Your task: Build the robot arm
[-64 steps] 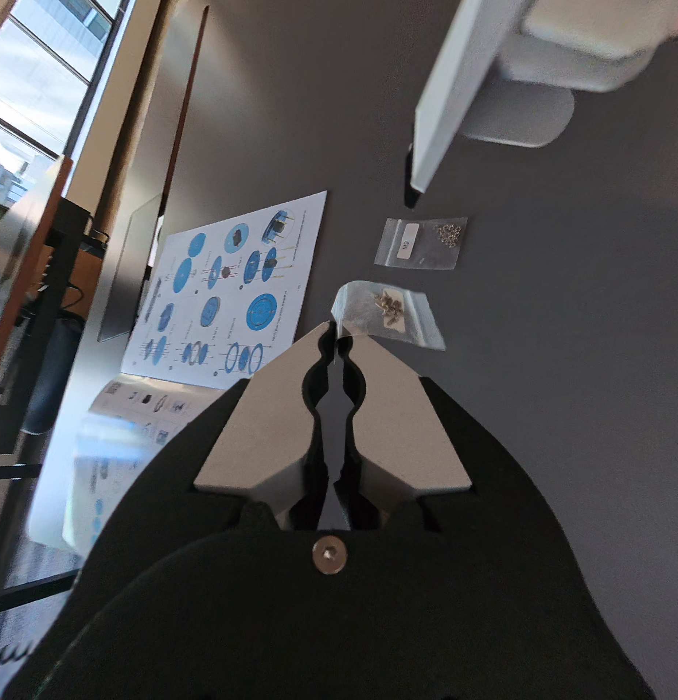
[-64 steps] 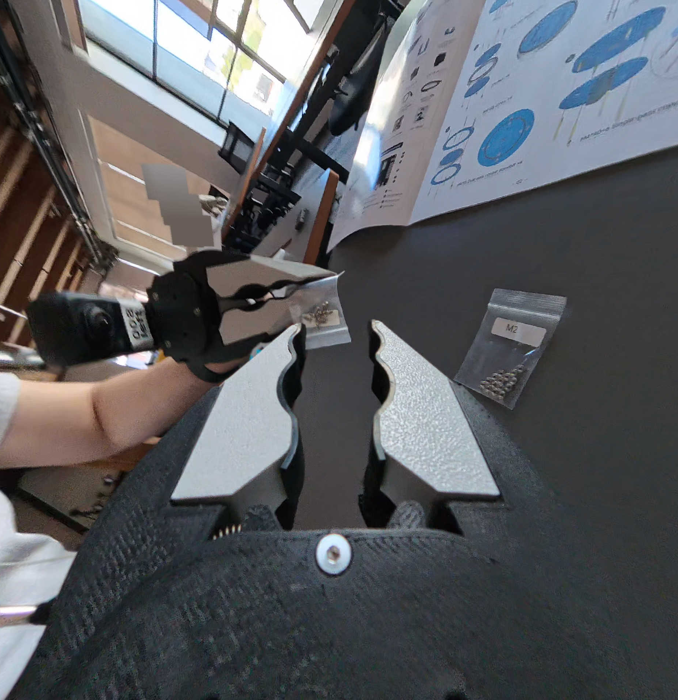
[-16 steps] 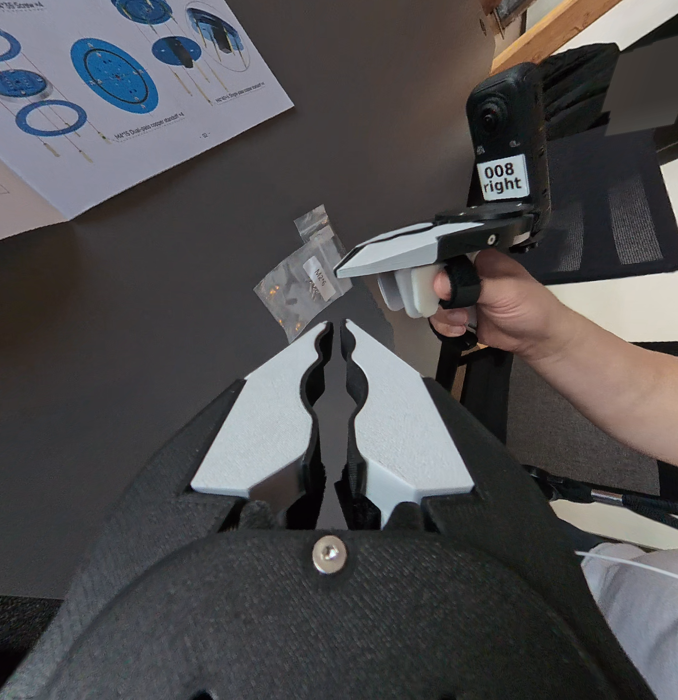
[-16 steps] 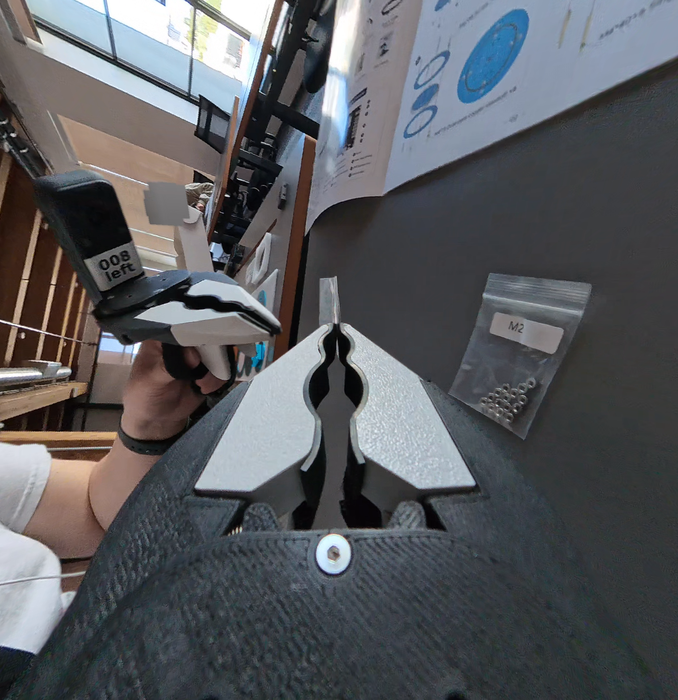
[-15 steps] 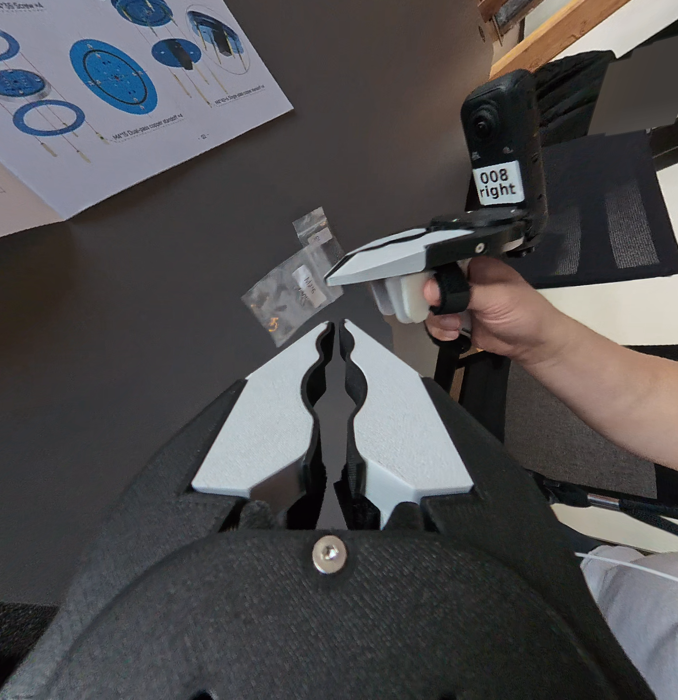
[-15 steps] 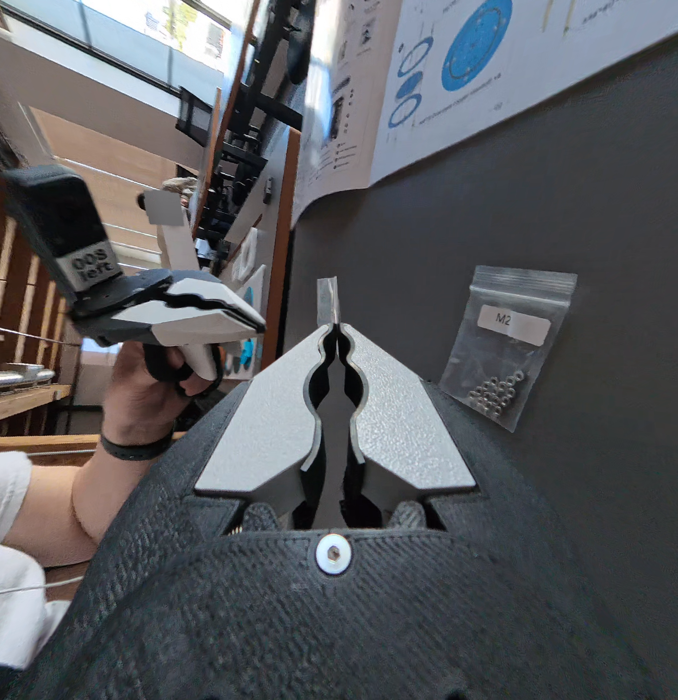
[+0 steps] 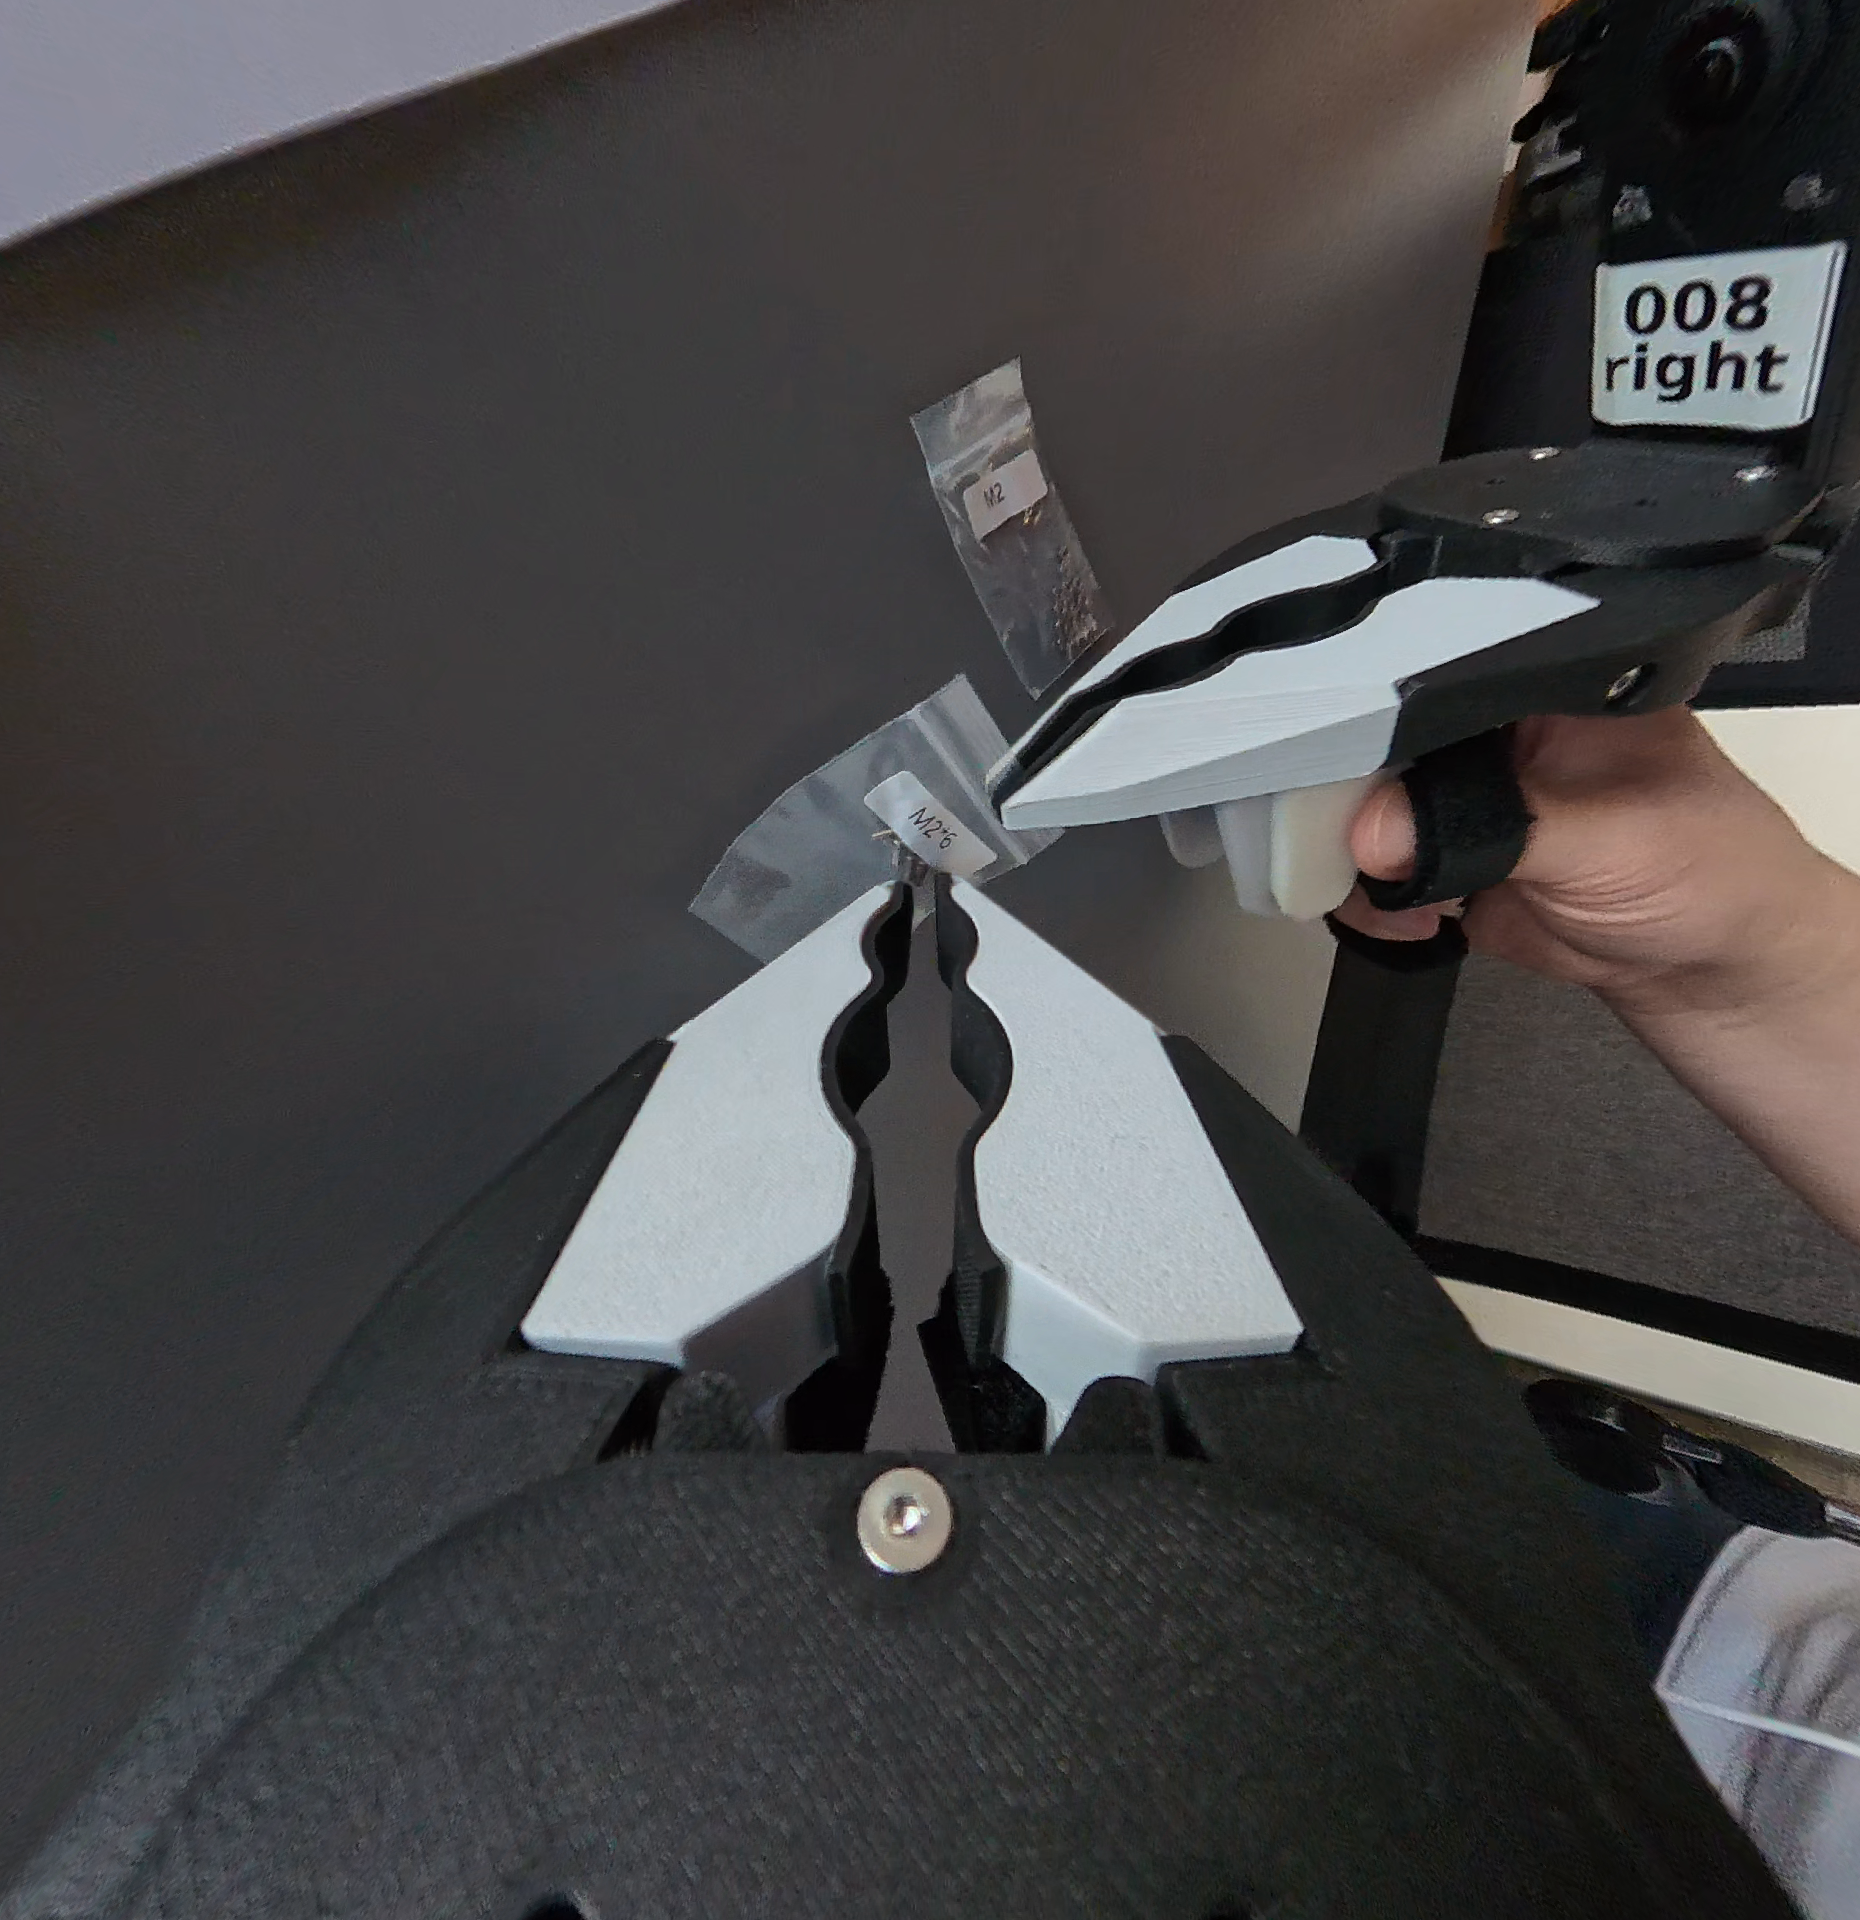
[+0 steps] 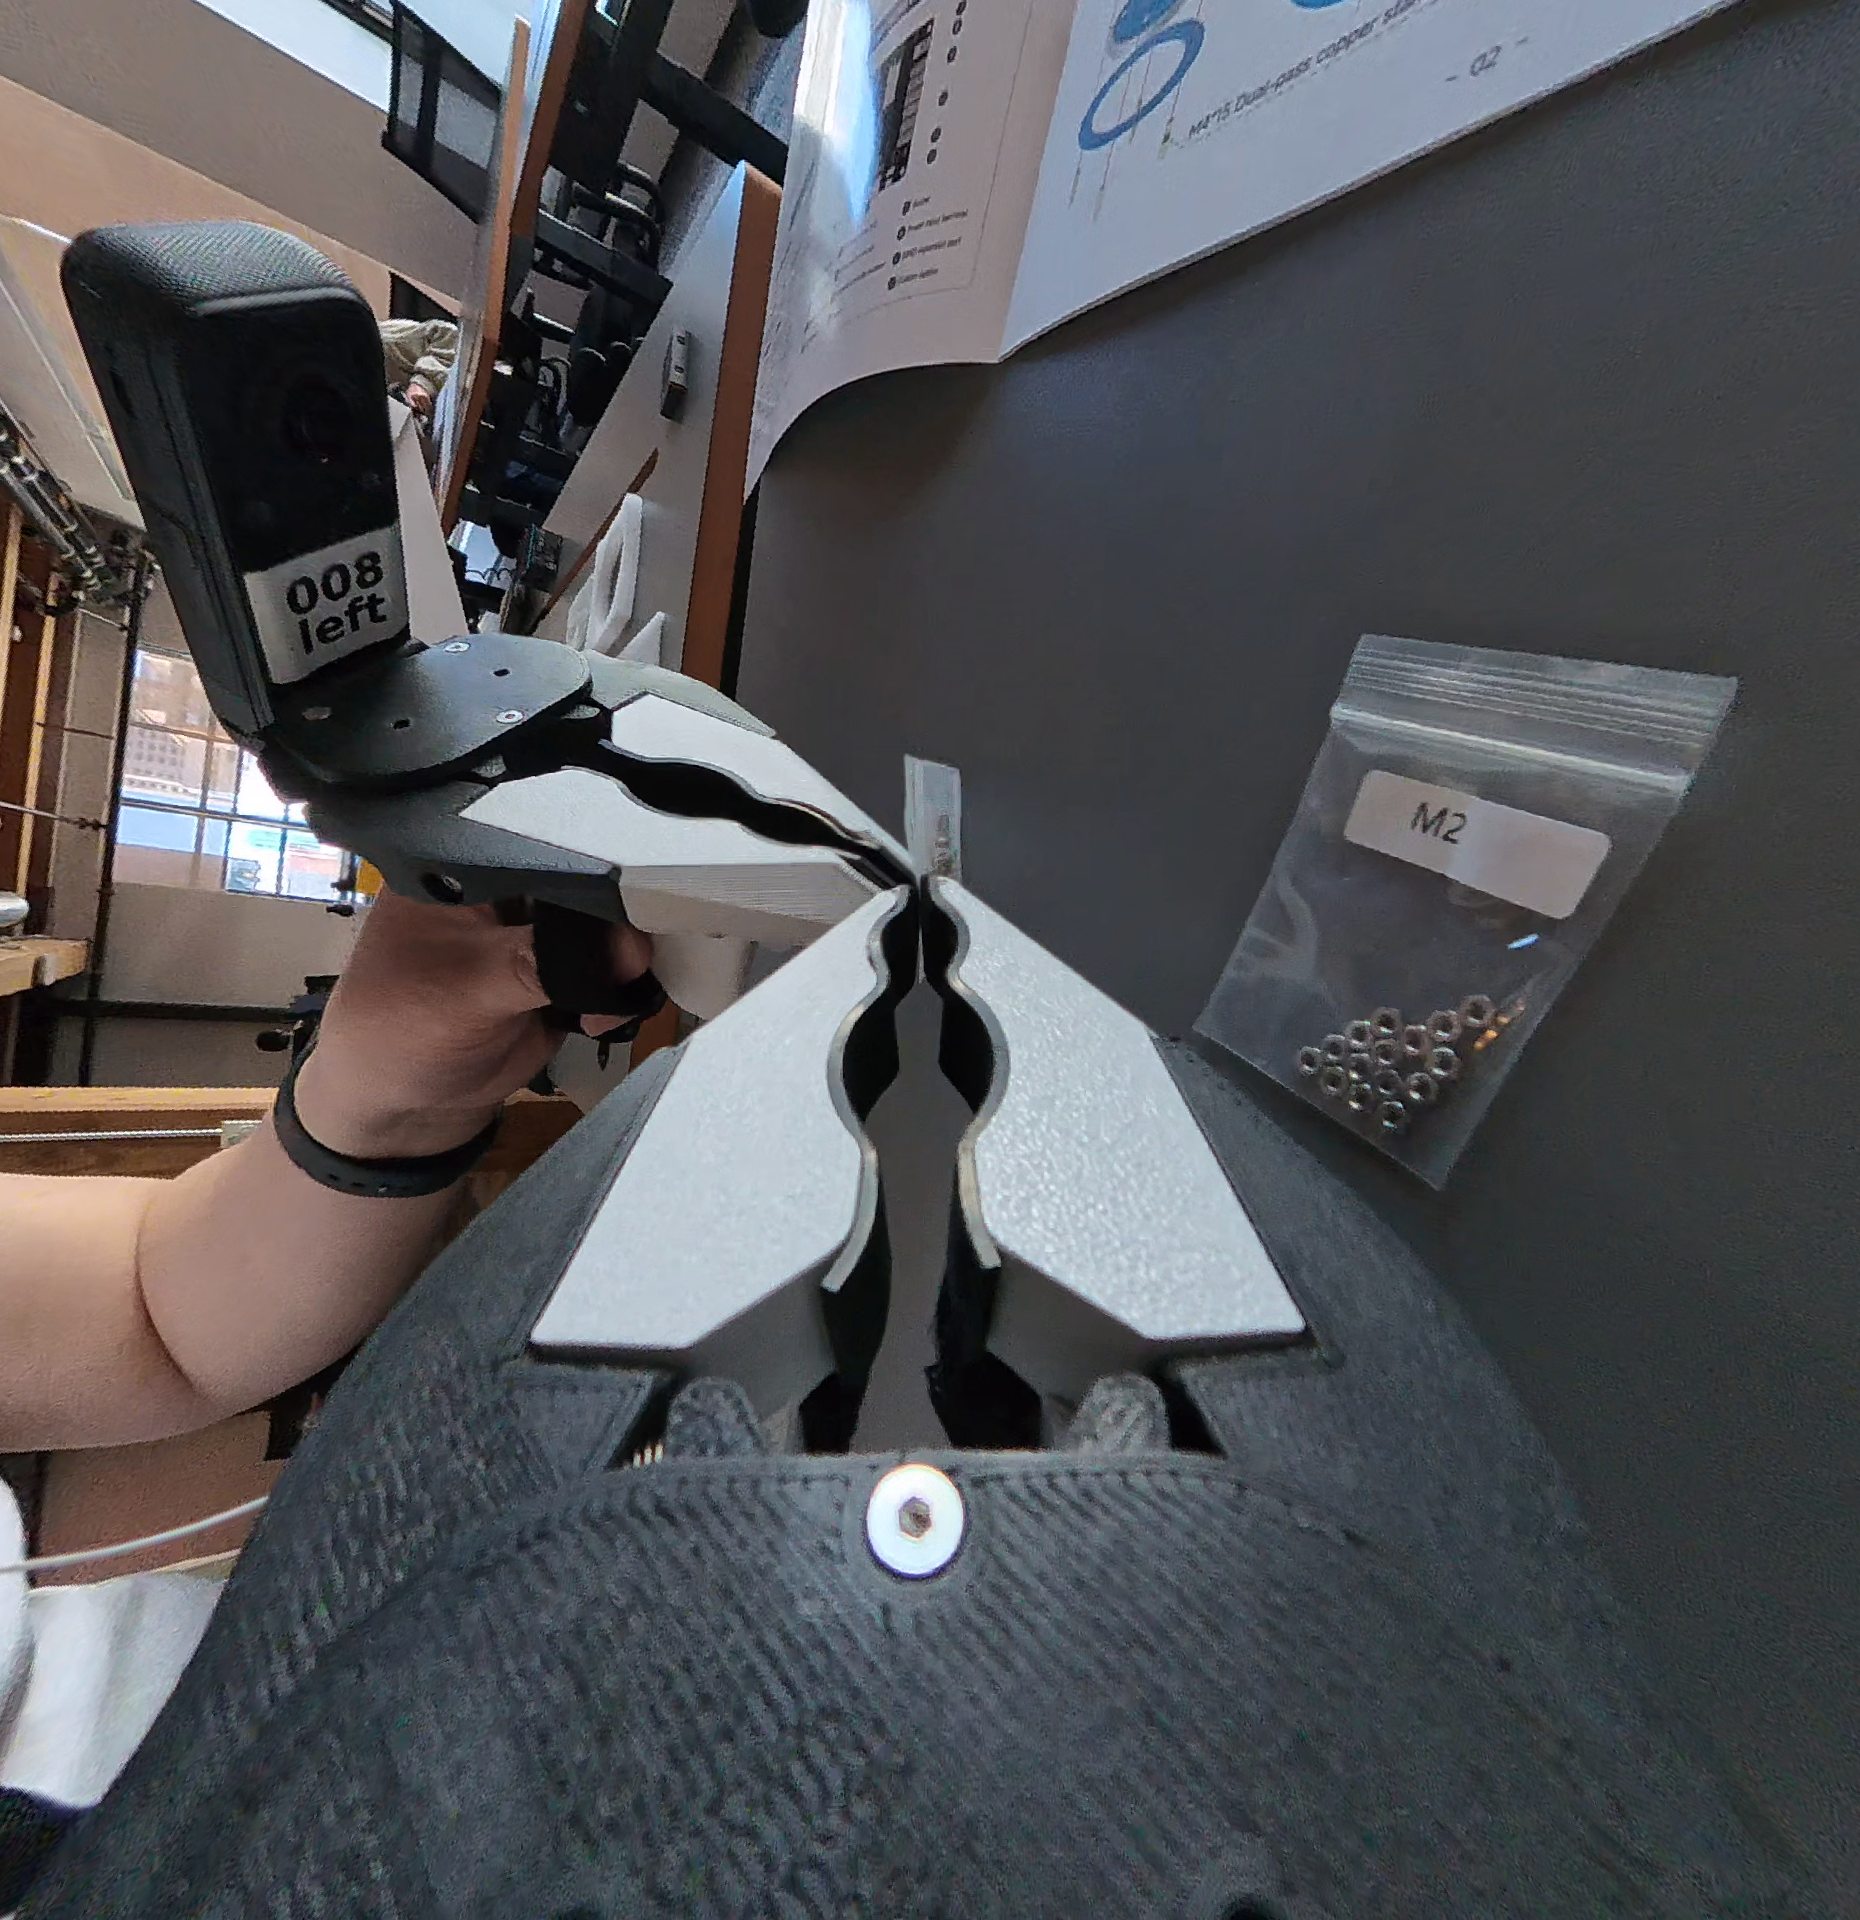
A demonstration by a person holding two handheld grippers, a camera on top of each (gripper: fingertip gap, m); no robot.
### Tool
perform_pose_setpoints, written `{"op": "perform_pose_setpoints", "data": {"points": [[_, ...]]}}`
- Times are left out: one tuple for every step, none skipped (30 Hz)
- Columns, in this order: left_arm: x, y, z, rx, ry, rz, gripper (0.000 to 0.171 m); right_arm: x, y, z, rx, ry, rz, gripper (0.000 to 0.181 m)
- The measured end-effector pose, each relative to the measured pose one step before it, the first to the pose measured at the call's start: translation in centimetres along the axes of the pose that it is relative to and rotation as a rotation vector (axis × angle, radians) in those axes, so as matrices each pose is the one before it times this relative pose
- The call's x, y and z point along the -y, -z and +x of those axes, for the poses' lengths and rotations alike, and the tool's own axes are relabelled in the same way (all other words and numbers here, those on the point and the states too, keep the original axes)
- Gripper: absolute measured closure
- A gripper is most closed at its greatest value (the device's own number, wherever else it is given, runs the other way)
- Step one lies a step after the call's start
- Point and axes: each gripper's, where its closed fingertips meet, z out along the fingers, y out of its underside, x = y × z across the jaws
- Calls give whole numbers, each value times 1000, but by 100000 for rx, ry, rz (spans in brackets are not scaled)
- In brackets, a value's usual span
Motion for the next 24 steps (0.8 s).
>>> {"op": "perform_pose_setpoints", "data": {"points": [[-205,-177,-135,760,-956,-831,169,-101,68,140,-170,-557,-634,181],[-167,-153,-58,256,-709,-667,171,-139,62,272,-1022,-512,-930,181],[-48,-120,79,-518,-253,-81,171,-136,43,206,-679,-493,-983,181],[0,-86,90,-680,223,113,171,-68,44,186,-727,-702,-647,181],[-29,-92,75,-618,303,-81,171,-55,31,123,-373,-687,-666,181],[-33,-90,74,-849,260,-87,171,-110,-6,-29,505,-394,-1132,181],[-13,-65,70,-939,505,-29,171,-52,-27,-38,508,-398,-753,181],[5,-24,35,-694,518,60,171,-30,-18,-45,562,-169,-414,181],[2,-5,8,-492,305,114,171,16,-21,-30,513,282,-163,181],[0,8,-13,-394,134,116,171,0,-24,31,-49,517,-103,181],[1,11,1,-336,56,154,171,0,0,24,-286,595,-196,181],[-4,5,-3,-309,156,148,171,-10,6,-36,-87,1166,-339,181],[-1,-2,0,-241,78,91,171,-11,1,6,-617,1505,-277,181],[4,1,8,-218,-98,63,171,18,-6,26,-984,1776,14,181],[-4,-5,-1,-268,-29,20,171,-13,-31,-60,-516,1702,-133,181],[-2,-1,4,-250,-48,-45,171,-12,-51,-111,-218,1437,-68,181],[-5,8,4,-203,-53,-95,171,4,-55,-67,-446,1425,20,181],[-5,46,-25,62,123,-151,171,40,-6,40,-1151,1741,329,181],[29,145,-117,809,35,95,171,-1,18,106,-1584,2008,-65,181],[130,280,-163,1260,-117,771,171,-72,17,131,-1733,2112,-645,181],[321,435,-38,519,-91,1798,169,-8,31,29,-1182,1838,18,181],[530,499,109,-254,145,2840,167,17,34,-102,-403,1443,258,181],[563,443,172,-531,600,2806,162,18,37,-70,-730,1256,243,181],[414,268,275,-1135,1095,1464,160,36,47,-90,-731,1519,518,181]]}}
